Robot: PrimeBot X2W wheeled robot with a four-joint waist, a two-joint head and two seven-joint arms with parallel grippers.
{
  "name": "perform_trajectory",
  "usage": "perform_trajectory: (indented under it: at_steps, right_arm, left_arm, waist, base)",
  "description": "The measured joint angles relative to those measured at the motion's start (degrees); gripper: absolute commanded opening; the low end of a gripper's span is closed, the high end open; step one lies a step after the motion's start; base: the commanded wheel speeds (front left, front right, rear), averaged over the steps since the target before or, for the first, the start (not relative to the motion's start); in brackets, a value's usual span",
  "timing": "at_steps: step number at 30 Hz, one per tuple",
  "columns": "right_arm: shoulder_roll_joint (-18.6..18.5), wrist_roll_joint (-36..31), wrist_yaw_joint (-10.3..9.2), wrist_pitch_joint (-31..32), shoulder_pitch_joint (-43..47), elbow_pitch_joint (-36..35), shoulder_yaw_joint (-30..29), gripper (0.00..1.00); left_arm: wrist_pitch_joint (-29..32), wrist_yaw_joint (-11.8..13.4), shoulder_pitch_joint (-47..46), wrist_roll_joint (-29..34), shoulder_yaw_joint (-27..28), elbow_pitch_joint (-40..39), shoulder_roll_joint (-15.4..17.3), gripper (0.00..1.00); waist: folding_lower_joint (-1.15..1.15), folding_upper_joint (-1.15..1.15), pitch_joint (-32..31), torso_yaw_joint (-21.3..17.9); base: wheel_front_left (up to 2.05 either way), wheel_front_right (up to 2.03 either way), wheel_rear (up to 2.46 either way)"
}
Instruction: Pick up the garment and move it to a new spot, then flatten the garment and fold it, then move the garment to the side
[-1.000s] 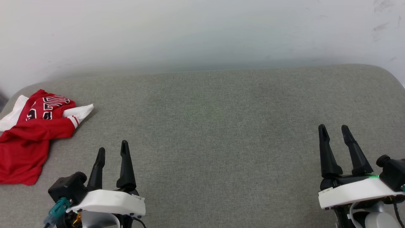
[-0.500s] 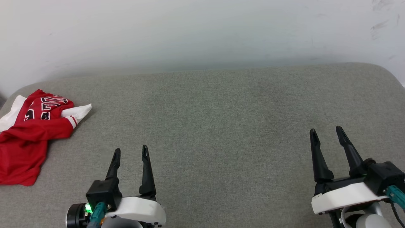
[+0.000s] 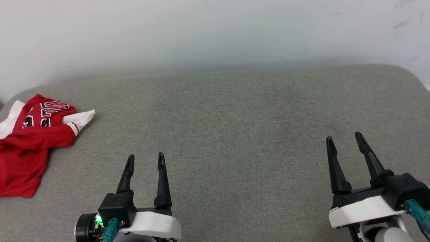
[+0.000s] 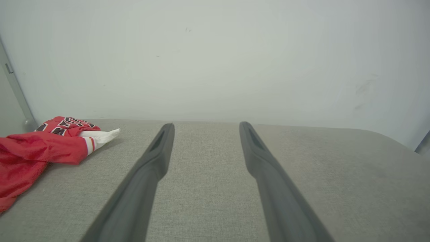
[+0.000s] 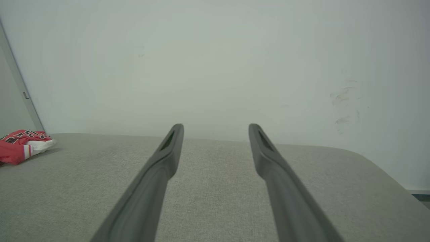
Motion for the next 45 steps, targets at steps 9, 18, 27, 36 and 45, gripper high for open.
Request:
perform_trajectory:
  at_steps: [9,18,27,36,45]
  right_arm:
    - [0.18,0.12,0.0,-1.03,0.41,-0.19,-0.23,1.0]
    - [0.21,-1.67,0.0,-2.13,1.12,0.1,0.0,1.0]
    - [0.21,-4.23,0.01,-2.98,1.42,0.03,-0.21,1.0]
    - [0.21,-4.44,0.01,-3.38,1.68,0.11,0.26,1.0]
    - [0.23,-3.9,0.01,-3.38,2.31,0.08,2.35,1.0]
  left_arm:
    - [-1.03,-11.35,3.18,1.24,9.09,-0.4,-5.68,1.0]
    - [-2.01,-19.75,4.79,6.28,14.39,1.35,-8.86,1.0]
    - [-2.98,-21.59,5.22,9.56,15.41,1.65,-9.24,1.0]
    - [-3.26,-21.34,5.3,10.47,15.45,1.77,-9.26,1.0]
    - [-3.26,-21.32,5.15,10.77,16.58,1.59,-9.26,1.0]
  waist:
    - [0.0,0.0,0.13,-0.04]
    - [0.0,0.0,0.1,-0.34]
    - [0.0,0.0,0.11,-0.47]
    - [0.0,0.0,0.39,1.27]
    - [0.0,0.0,0.72,6.77]
  base:
    - [0.0,0.0,0.0]
    - [0.0,0.0,0.0]
    - [0.0,0.0,0.0]
    - [0.0,0.0,0.0]
    - [0.0,0.0,0.0]
